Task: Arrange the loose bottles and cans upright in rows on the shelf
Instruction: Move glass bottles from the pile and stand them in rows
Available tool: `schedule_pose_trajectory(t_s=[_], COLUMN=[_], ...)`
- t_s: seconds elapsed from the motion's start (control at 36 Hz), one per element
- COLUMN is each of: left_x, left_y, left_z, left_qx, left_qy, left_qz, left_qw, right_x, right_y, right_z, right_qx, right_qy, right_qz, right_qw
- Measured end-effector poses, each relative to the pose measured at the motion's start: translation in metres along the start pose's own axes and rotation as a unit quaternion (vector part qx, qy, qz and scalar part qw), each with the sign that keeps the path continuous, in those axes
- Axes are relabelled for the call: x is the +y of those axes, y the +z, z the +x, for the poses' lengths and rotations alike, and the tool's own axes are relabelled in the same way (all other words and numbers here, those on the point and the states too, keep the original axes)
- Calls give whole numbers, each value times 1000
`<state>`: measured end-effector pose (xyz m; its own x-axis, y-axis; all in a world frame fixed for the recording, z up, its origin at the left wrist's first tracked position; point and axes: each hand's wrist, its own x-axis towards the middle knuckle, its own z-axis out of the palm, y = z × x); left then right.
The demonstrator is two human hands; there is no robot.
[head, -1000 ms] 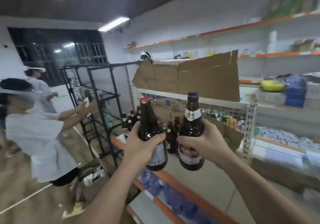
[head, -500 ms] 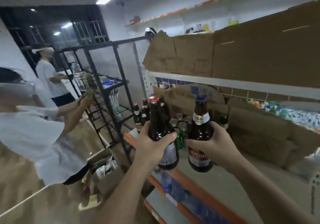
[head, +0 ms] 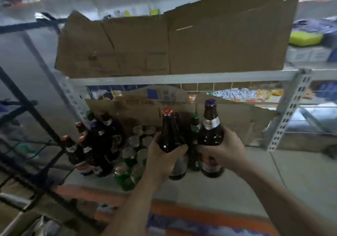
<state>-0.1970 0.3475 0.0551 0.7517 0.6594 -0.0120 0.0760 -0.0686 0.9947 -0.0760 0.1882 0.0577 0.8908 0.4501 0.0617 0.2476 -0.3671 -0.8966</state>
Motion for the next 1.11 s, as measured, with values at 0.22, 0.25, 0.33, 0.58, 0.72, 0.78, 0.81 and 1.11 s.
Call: schedule_pose_trajectory(t_s=[0.22, 0.25, 0.33, 0.58, 0.72, 0.78, 0.81, 1.11], left_x=[-27, -31, -44, -79, -100, -106, -109, -136], left_y=[-11, -14, -21, -33, -29, -24, -22, -10], left_z=[32, 34, 38, 30, 22, 22, 23, 26], left_qx=[-116, -112, -107, -105, -98, -90, -82, -48], left_qy=[-7, -10, -22, -20, -55, -59, -60, -63], left_qz=[22, 18, 13, -11, -25, -26, -25, -1], left_qw=[993, 994, 994, 994, 993, 994, 994, 997], right_x=[11, 13, 26, 57, 62, 62, 66, 96], right_y=[33, 39, 59, 94, 98, 100, 101, 114], right_z=[-14, -17, -21, -22, -22, -22, -22, -15], right_qx=[47, 54, 52, 40, 50, 61, 60, 36], right_qy=[17, 21, 52, 98, 90, 104, 108, 128], right_qz=[83, 88, 81, 22, -2, -1, -1, -5], right_qw=[995, 994, 994, 994, 995, 993, 992, 991])
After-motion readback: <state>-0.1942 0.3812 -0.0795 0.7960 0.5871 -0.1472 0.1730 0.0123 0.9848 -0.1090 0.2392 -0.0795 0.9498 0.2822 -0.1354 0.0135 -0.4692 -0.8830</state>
